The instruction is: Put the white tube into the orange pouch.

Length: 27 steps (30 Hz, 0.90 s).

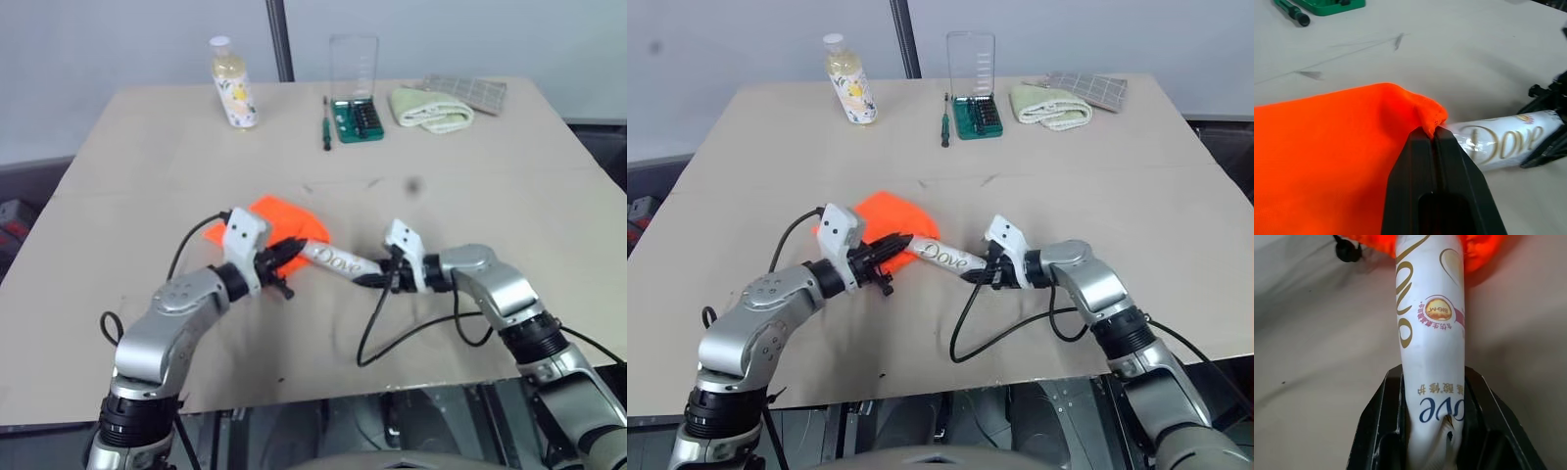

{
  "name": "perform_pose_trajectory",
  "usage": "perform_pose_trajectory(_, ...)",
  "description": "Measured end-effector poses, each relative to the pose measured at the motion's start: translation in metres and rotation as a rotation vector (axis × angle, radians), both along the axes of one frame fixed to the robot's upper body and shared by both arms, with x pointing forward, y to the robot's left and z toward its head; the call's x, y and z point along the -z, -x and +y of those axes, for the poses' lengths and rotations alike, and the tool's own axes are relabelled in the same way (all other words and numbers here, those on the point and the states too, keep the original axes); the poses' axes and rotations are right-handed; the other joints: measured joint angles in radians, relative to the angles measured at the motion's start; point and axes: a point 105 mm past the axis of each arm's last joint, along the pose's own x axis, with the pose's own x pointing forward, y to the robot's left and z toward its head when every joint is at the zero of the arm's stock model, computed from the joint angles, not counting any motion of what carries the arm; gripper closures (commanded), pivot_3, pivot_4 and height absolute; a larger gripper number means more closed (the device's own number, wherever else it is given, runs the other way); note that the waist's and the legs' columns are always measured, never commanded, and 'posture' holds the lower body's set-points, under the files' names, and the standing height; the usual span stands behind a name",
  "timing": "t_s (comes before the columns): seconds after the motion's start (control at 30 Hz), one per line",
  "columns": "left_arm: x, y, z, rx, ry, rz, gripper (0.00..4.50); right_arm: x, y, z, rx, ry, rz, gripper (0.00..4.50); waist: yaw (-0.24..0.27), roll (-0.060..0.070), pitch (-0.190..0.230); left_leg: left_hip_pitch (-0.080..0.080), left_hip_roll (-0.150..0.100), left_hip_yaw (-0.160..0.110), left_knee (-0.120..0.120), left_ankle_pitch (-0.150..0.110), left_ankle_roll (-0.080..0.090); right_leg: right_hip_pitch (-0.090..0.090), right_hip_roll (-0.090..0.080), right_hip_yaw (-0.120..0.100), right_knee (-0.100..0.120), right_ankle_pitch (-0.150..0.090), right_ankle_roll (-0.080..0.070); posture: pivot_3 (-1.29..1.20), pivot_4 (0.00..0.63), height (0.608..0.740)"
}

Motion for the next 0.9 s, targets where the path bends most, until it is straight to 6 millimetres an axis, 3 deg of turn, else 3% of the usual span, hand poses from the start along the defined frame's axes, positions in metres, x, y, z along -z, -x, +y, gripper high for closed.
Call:
perform_pose_trajectory(0.17, 0.002, 0.008, -0.013, 0.073, -0.005, -0.005, 4.50, -0.005, -0.014, 0.024, 0.054, -0.023, -0.023, 3.42, -0.005, 0.000, 0.000, 0.001, 0.001, 0.000, 0.000, 0.001, -0.001, 0.000, 0.001, 0.000, 0.001, 0.000, 0.000, 0.00, 0.150, 0.740)
perform_pose_trajectory(0.43, 0.012, 0.016, -0.016, 0.116, -0.032, 0.004, 4.50, -0.013, -0.037, 0.071, 0.126, -0.021, -0.073, 3.42, -0.002, 0.000, 0.000, 0.000, 0.000, -0.001, -0.001, 0.001, -0.002, -0.001, 0.001, 0.000, 0.001, 0.000, 0.000, 0.00, 0.150, 0.740)
perform_pose_trajectory(0.73, 0.011, 0.014, -0.013, 0.114, -0.088, -0.042, 4.50, -0.019, -0.039, 0.091, 0.117, -0.032, -0.085, 3.42, -0.006, 0.001, 0.000, 0.000, 0.000, -0.001, -0.003, 0.001, -0.003, -0.003, 0.001, 0.000, 0.002, 0.000, 0.000, 0.00, 0.150, 0.740)
perform_pose_trajectory(0.83, 0.014, 0.017, -0.014, 0.135, -0.096, -0.038, 4.50, -0.024, -0.041, 0.097, 0.120, -0.058, -0.079, 2.57, -0.008, 0.001, 0.000, 0.000, 0.000, -0.001, -0.003, 0.002, -0.003, -0.003, 0.001, 0.000, 0.002, 0.000, 0.000, 0.00, 0.150, 0.740)
perform_pose_trajectory(0.9, 0.014, 0.018, -0.014, 0.142, -0.101, -0.034, 4.50, -0.025, -0.044, 0.098, 0.140, -0.085, -0.064, 1.69, -0.010, 0.001, 0.000, 0.000, 0.000, -0.001, -0.003, 0.002, -0.003, -0.003, 0.001, 0.000, 0.002, 0.000, 0.000, 0.00, 0.150, 0.740)
